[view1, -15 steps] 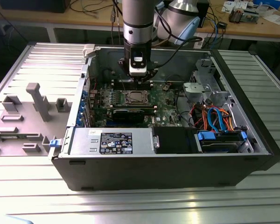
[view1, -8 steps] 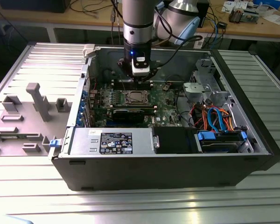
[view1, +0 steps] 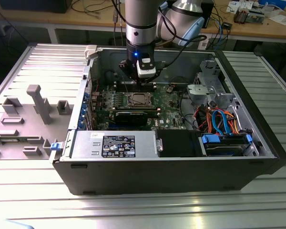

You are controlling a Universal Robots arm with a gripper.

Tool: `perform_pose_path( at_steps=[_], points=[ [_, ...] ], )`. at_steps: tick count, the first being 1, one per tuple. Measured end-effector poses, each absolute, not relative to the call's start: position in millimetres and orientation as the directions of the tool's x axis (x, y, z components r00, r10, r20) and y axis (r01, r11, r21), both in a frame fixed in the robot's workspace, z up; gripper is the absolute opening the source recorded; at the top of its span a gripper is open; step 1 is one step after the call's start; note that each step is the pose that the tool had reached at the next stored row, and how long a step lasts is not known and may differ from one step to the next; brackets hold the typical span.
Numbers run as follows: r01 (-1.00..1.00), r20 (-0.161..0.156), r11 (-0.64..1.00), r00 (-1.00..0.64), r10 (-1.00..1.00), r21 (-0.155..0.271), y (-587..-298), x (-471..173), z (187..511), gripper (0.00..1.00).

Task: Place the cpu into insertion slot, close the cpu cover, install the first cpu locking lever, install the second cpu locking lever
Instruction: 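Install the first cpu locking lever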

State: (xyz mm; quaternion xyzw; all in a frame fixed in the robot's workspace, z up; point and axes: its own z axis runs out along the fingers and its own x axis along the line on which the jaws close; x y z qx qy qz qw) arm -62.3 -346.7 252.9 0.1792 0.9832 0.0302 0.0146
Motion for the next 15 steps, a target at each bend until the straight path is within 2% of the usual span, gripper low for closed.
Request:
perform_pose_path(
  at_steps=[11,15],
  points=[
    [0.351,-0.018,0.934,-0.935,0.353,0.065,-346.7,-62.3,252.9,0.11],
    [0.29,-0.018,0.955,-0.956,0.292,0.065,-346.6,-62.7,252.8,0.11]
  ],
)
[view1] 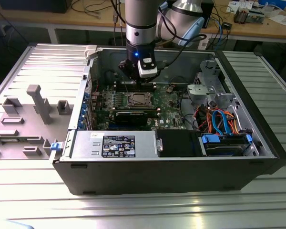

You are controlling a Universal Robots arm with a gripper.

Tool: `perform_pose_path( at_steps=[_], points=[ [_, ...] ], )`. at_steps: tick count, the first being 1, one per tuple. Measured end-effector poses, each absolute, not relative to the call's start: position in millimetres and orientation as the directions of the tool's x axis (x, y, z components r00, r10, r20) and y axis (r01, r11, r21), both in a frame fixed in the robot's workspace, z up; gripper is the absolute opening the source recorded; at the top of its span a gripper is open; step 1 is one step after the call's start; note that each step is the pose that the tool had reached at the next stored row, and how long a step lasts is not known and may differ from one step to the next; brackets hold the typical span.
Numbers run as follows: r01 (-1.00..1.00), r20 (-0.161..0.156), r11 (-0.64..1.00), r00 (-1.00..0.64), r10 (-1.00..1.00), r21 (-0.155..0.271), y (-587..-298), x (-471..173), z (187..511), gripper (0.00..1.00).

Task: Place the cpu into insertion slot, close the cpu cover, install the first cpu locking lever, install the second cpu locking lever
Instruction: 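Install the first cpu locking lever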

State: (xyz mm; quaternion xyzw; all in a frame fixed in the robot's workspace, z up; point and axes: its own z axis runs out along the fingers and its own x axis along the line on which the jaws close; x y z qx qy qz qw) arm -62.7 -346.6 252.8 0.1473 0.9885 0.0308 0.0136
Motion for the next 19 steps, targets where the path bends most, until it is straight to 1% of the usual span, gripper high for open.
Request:
perform_pose_path(
  at_steps=[16,19],
  points=[
    [0.044,-0.018,0.997,-0.999,0.045,0.065,-346.7,-62.7,251.7,0.11],
    [0.041,-0.018,0.997,-0.999,0.042,0.065,-346.7,-62.7,251.7,0.11]
  ],
)
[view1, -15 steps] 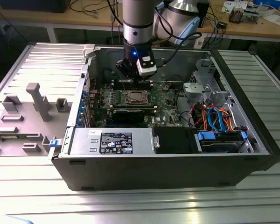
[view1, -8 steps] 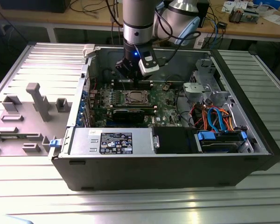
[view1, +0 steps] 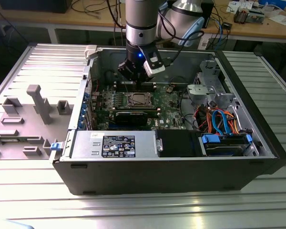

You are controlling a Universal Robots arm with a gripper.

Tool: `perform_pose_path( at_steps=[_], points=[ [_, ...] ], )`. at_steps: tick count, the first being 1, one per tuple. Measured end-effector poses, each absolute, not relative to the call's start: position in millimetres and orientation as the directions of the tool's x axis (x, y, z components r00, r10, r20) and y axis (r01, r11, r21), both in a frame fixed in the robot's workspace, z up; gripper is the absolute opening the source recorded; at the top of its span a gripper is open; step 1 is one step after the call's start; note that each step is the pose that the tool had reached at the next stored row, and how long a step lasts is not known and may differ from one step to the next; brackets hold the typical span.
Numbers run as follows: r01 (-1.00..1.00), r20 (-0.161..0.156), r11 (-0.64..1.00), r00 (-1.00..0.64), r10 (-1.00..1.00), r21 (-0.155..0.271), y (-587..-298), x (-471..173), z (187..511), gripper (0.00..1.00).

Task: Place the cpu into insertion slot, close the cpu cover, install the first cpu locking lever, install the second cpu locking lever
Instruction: 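Install the first cpu locking lever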

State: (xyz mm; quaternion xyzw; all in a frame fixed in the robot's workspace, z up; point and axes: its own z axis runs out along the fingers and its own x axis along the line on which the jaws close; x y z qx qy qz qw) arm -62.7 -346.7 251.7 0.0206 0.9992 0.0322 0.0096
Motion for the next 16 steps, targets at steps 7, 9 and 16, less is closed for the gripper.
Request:
perform_pose_path(
  at_steps=[7,9,16],
  points=[
    [0.041,-0.018,0.997,-0.999,0.042,0.065,-346.7,-62.9,251.7,0.11],
    [0.041,-0.018,0.997,-0.999,0.042,0.065,-346.7,-63.0,251.7,0.11],
    [-0.009,-0.018,0.998,-1.0,-0.007,0.065,-346.7,-63.2,251.7,0.11]
  ],
)
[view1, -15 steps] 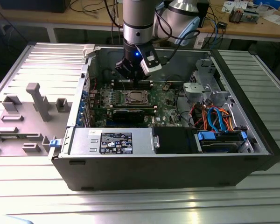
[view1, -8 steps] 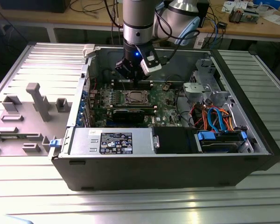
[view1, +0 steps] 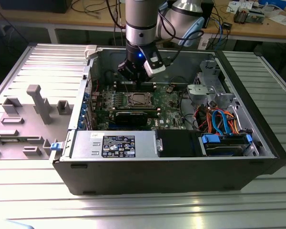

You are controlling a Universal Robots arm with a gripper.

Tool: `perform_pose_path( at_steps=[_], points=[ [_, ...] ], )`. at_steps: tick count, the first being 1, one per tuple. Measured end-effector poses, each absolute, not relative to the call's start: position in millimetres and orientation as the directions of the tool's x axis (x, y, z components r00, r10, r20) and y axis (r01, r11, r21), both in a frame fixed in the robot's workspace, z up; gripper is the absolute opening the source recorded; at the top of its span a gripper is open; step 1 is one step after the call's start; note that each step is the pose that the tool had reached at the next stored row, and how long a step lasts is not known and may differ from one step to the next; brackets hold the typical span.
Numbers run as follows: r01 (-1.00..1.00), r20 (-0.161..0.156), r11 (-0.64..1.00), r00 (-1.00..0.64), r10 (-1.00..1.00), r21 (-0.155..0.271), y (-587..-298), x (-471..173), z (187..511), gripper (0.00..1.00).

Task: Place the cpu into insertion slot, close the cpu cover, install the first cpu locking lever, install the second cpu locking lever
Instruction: 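Install the first cpu locking lever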

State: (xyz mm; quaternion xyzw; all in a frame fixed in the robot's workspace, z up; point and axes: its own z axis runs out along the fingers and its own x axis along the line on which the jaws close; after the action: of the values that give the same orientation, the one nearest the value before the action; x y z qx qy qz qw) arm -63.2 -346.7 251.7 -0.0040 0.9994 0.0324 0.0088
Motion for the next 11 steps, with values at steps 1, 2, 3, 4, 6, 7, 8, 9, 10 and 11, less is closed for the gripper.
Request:
perform_pose_path(
  at_steps=[1,2,3,4,6,7,8,9,10,11],
  points=[
    [-0.024,-0.018,0.998,-1.0,-0.023,0.065,-347,-63,252,0.11],
    [-0.034,-0.018,0.997,-0.999,-0.033,0.065,-347,-63,252,0.11],
    [-0.038,-0.018,0.997,-0.999,-0.037,0.065,-347,-65,252,0.11],
    [-0.038,-0.018,0.997,-0.999,-0.037,0.065,-347,-67,252,0.11],
    [-0.037,-0.018,0.997,-0.999,-0.036,0.065,-347,-71,252,0.11],
    [-0.036,-0.018,0.997,-0.999,-0.035,0.065,-347,-72,252,0.11],
    [-0.036,-0.018,0.997,-0.999,-0.035,0.065,-347,-75,252,0.11],
    [-0.036,-0.018,0.997,-0.999,-0.035,0.065,-347,-77,252,0.11],
    [-0.036,-0.018,0.997,-0.999,-0.035,0.065,-347,-78,252,0.11],
    [-0.036,-0.018,0.997,-0.999,-0.035,0.065,-347,-81,252,0.11]
  ],
)
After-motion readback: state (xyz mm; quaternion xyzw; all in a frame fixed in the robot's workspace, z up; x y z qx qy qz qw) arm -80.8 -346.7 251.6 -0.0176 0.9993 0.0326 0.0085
